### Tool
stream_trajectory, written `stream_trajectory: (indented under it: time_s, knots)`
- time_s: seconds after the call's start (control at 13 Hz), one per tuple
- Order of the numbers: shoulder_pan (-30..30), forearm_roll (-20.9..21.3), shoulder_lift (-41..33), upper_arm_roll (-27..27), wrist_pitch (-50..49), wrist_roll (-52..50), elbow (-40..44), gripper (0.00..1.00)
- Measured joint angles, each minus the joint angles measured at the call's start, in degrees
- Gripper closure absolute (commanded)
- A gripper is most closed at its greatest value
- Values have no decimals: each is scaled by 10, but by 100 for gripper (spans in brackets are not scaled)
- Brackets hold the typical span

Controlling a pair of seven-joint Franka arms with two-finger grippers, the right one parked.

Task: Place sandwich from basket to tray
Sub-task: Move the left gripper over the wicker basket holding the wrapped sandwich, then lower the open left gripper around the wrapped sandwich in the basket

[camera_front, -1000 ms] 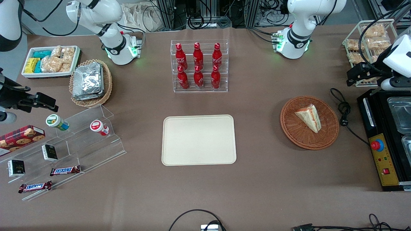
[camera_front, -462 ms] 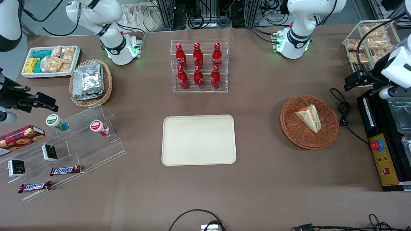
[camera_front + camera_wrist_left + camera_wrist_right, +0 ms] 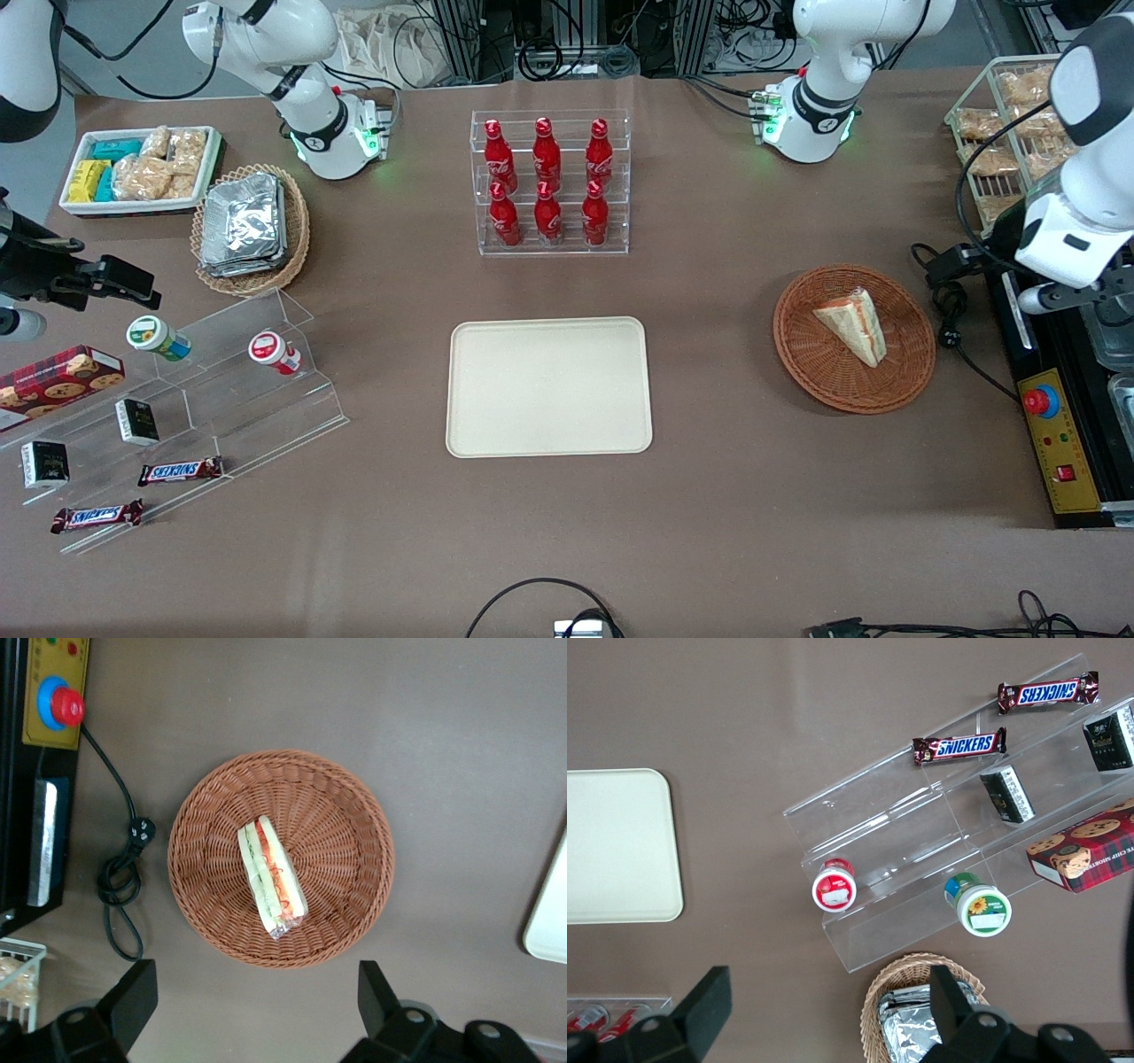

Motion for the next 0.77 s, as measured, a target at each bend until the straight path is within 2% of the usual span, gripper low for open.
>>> stream_trajectory:
  time_s: [0.31,0.77]
  knots:
    - [1,0,-21,6,85,-62,-106,0]
    - [1,0,-24,6,175,-111,-186,0]
